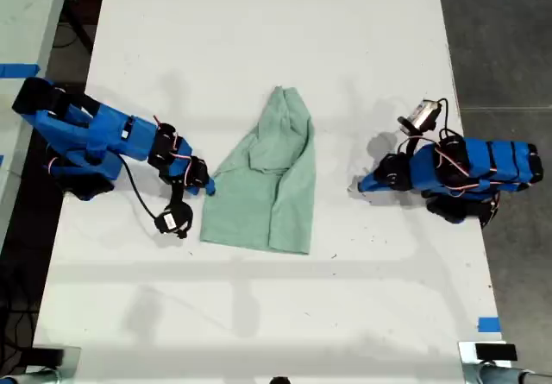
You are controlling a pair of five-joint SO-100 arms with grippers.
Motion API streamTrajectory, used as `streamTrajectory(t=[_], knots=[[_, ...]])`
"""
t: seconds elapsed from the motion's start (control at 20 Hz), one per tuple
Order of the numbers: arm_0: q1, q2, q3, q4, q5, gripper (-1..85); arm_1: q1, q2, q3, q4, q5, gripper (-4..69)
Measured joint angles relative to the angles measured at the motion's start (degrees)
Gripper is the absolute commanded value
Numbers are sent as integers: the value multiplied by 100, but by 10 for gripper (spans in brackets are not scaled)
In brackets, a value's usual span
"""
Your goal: Fold t shirt
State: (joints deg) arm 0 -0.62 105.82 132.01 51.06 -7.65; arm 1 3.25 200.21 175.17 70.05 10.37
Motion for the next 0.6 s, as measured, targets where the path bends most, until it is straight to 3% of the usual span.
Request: streamTrajectory(t=[0.3,0.6], knots=[[-18,-677,-809,413,-88,-2,0,0,0,0,0,-22],[-18,-756,-2092,1230,396,-2,0,0,0,0,0,-22]])
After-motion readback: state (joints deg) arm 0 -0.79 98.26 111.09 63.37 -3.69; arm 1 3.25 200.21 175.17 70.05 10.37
